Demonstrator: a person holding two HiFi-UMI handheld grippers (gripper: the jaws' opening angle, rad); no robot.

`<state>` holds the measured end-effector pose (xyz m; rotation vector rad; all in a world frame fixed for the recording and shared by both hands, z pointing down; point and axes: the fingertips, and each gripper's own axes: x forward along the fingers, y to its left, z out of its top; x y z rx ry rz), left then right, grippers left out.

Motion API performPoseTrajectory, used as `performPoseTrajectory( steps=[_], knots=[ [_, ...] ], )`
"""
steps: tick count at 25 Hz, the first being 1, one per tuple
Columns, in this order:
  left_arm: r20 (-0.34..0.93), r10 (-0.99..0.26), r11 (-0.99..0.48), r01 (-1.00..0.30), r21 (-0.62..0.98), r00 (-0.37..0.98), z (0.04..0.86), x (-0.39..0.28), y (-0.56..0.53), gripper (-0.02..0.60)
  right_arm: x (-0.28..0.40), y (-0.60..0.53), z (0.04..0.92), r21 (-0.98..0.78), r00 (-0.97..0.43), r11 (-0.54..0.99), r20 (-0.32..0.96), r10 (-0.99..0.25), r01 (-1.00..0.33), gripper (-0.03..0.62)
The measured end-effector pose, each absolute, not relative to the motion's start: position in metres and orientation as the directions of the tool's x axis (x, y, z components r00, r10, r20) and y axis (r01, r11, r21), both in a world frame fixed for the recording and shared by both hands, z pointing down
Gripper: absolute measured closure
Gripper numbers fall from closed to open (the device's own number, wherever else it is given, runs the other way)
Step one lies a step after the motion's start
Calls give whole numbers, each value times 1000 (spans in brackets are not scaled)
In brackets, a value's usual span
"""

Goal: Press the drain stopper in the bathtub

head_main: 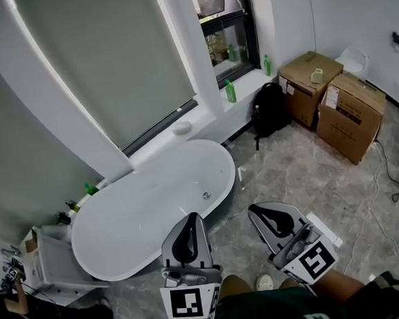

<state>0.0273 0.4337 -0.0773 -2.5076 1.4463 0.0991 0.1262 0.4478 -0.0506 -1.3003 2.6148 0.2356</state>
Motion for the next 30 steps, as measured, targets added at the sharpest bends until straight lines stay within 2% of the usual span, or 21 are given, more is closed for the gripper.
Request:
performPoseTrajectory(
  steps=[16,20,30],
  knots=[
    [-184,-829,-490,-845,-215,528,-75,34,391,574,123,412,-51,64,-586,591,-257,-769,-804,579],
    [-196,-816,-504,-835,-218,544,-68,30,359,574,119,387,-47,87,-575,576,-279,-769,-813,579],
    [-198,-797,-540,-820,-190,571,-62,-1,244,574,89,283,-36,71,-550,548,-193,-812,-834,579]
  ],
)
